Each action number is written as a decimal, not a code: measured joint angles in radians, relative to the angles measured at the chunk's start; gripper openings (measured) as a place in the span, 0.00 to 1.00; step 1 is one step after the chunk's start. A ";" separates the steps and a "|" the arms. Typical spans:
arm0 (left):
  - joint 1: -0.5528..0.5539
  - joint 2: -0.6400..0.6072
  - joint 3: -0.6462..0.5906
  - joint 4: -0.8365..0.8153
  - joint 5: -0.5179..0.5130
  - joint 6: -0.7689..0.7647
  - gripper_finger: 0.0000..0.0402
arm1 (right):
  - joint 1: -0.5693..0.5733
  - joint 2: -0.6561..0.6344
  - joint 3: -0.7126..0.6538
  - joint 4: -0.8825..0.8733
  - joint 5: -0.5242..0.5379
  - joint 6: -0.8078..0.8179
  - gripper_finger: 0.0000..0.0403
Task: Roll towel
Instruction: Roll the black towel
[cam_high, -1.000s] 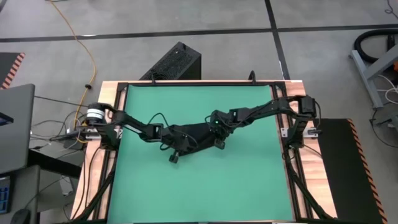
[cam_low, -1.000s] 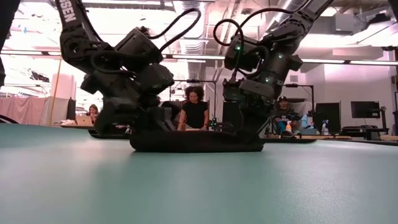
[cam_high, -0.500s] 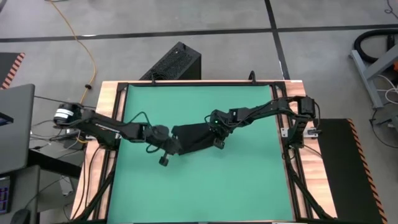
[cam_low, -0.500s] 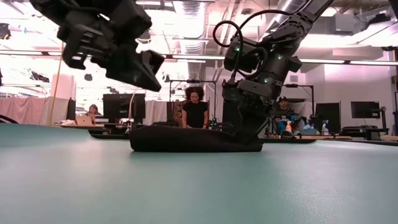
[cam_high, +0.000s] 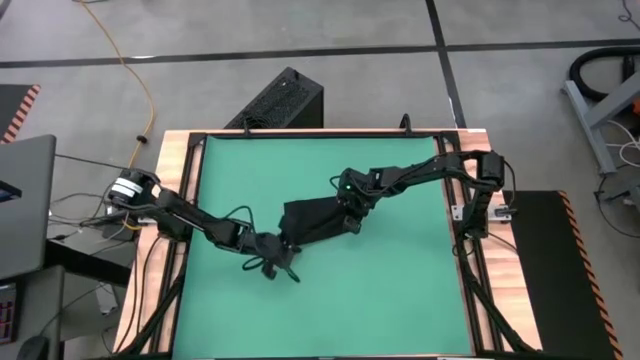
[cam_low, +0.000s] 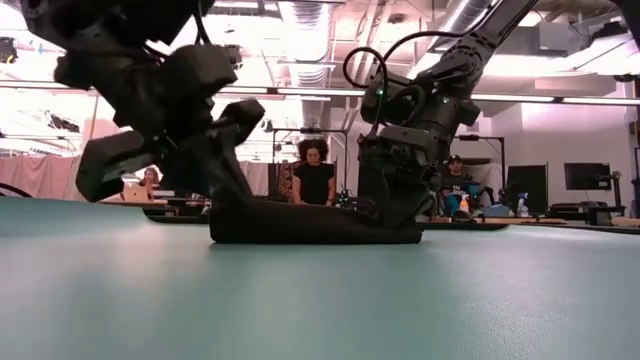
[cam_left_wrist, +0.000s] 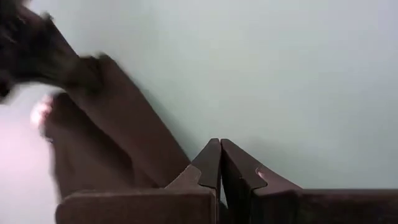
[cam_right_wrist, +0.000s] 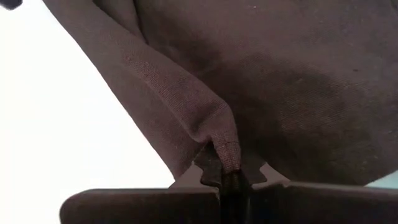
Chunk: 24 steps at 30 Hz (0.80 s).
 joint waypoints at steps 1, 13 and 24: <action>-0.007 0.000 0.000 0.007 -0.032 0.016 0.00 | -0.002 0.000 0.000 0.000 -0.010 0.000 0.05; 0.072 0.000 0.000 -0.016 -0.043 0.048 0.00 | -0.014 0.001 -0.001 0.000 -0.039 -0.008 0.05; 0.189 -0.001 0.000 -0.022 -0.016 0.081 0.00 | -0.015 0.001 -0.001 0.000 -0.062 -0.009 0.05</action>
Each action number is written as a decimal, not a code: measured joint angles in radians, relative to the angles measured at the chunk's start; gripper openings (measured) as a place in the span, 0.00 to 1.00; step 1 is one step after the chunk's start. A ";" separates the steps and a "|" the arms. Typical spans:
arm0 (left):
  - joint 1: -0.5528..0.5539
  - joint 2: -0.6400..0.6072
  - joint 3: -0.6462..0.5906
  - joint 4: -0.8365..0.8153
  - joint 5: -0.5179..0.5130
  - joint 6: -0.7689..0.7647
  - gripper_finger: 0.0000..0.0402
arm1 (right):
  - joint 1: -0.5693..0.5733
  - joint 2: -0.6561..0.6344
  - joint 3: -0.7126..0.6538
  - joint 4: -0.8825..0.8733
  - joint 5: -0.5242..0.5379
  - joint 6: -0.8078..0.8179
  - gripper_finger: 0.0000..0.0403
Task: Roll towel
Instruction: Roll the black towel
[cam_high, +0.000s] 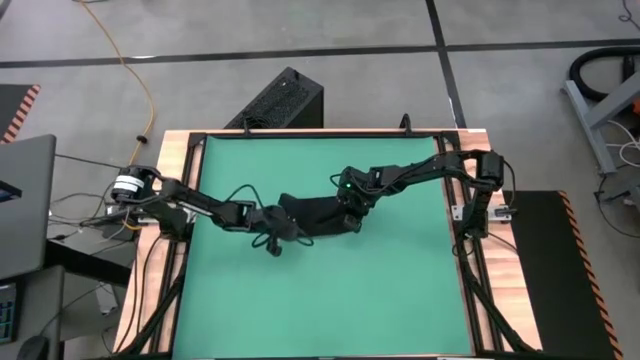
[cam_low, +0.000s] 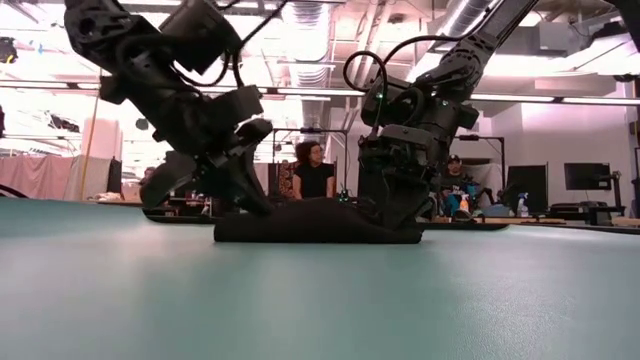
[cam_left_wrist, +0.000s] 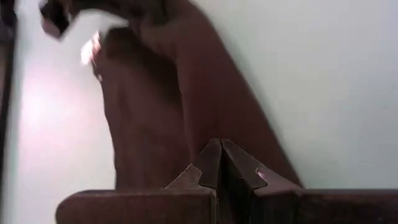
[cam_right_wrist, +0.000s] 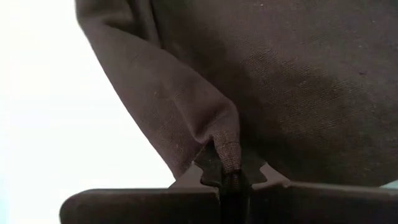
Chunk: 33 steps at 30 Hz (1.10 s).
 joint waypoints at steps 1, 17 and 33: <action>0.012 0.000 0.000 -0.010 0.018 -0.010 0.00 | 0.000 0.000 0.000 0.000 0.000 0.000 0.05; 0.063 -0.001 -0.073 0.031 0.106 -0.093 0.00 | 0.001 -0.007 -0.002 0.013 0.007 -0.051 0.13; 0.063 -0.002 -0.112 0.039 0.101 -0.123 0.00 | 0.005 -0.211 -0.024 -0.083 0.195 -0.097 0.29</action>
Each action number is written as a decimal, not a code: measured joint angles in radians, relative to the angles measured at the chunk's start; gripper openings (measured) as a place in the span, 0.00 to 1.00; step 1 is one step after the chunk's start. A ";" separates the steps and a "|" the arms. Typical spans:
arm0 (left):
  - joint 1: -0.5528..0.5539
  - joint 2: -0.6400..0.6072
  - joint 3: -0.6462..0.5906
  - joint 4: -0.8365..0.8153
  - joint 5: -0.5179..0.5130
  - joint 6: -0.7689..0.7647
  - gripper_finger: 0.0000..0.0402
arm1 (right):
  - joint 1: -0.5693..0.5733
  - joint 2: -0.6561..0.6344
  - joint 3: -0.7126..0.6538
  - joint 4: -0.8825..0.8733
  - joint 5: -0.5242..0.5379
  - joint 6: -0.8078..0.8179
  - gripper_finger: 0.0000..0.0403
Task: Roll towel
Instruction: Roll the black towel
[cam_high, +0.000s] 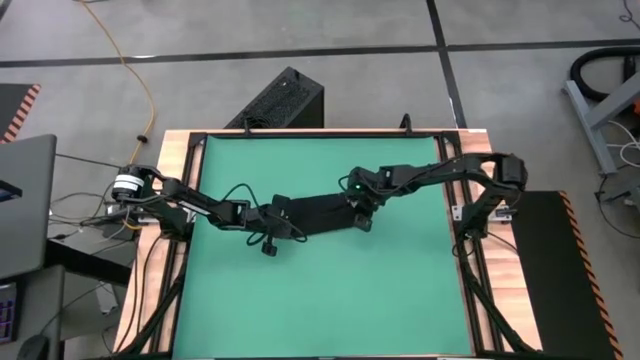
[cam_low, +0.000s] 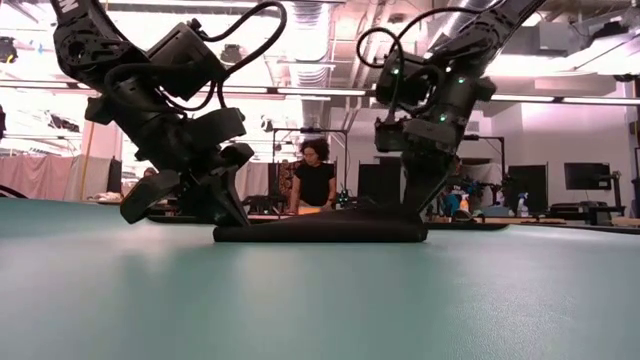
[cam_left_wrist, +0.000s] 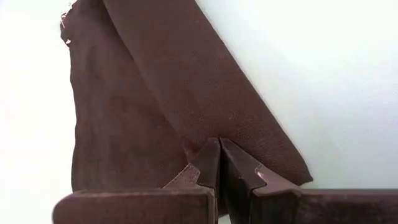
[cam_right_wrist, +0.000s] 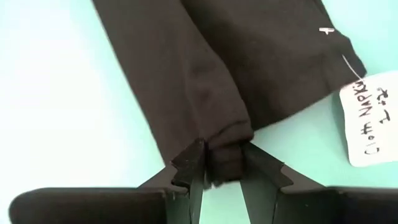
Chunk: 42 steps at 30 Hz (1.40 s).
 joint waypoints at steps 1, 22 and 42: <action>0.000 0.000 0.000 0.000 0.000 0.001 0.00 | 0.001 -0.012 -0.007 0.001 0.000 -0.001 0.29; 0.054 0.002 -0.001 -0.005 0.055 0.044 0.00 | 0.119 -0.245 -0.475 0.815 0.151 -0.193 0.22; 0.067 -0.001 0.002 -0.099 0.078 0.048 0.00 | 0.152 0.083 -0.468 0.996 0.225 -0.016 0.13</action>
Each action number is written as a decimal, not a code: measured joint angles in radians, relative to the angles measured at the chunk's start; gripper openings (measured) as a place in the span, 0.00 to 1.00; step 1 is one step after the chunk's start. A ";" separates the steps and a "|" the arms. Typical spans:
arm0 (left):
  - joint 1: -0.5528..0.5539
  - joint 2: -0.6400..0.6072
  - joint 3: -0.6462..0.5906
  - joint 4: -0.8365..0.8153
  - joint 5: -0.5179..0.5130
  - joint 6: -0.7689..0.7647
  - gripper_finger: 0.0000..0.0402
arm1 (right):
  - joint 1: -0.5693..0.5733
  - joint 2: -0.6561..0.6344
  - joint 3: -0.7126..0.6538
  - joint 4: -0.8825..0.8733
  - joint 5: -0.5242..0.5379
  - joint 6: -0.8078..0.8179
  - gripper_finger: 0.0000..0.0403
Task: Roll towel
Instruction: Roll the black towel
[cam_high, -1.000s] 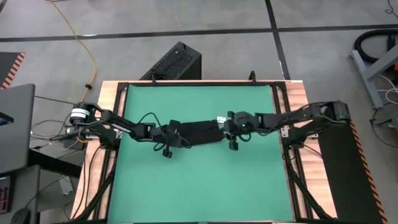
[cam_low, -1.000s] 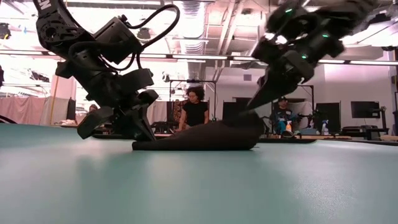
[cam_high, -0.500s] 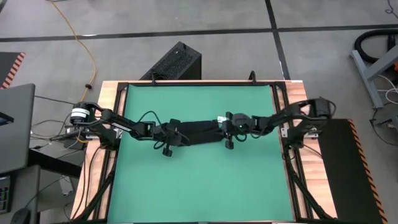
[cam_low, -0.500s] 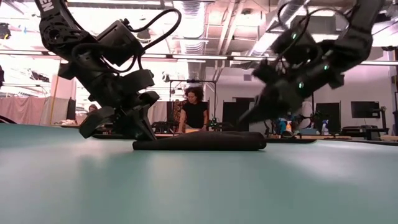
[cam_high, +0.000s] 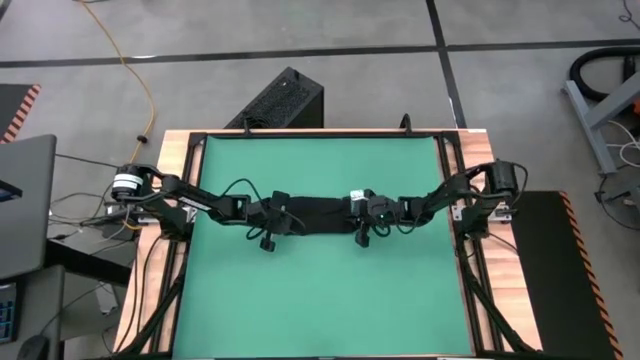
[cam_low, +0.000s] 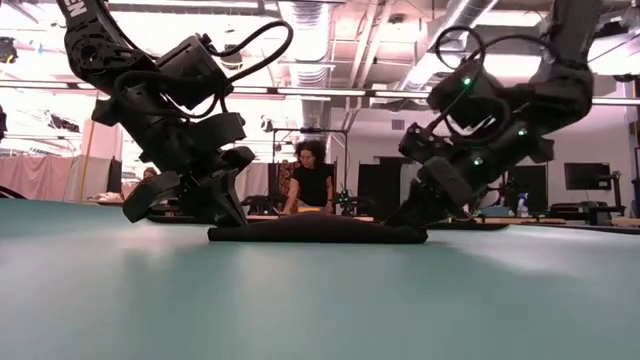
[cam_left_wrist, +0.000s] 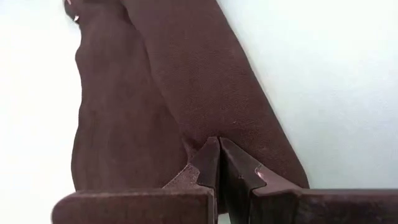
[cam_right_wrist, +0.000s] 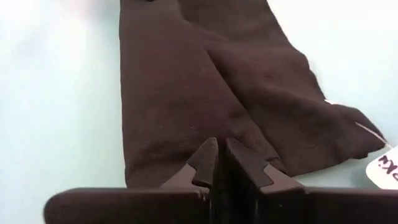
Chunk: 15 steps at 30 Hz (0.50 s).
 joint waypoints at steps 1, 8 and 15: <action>0.000 0.000 0.000 -0.005 0.000 0.000 0.00 | 0.018 0.000 0.000 -0.009 0.028 0.015 0.13; -0.002 0.000 0.000 -0.034 0.026 0.018 0.00 | 0.140 0.001 -0.001 -0.040 0.147 0.153 0.13; -0.002 0.000 0.000 -0.044 0.044 0.042 0.00 | 0.258 -0.050 -0.007 -0.020 0.320 0.093 0.13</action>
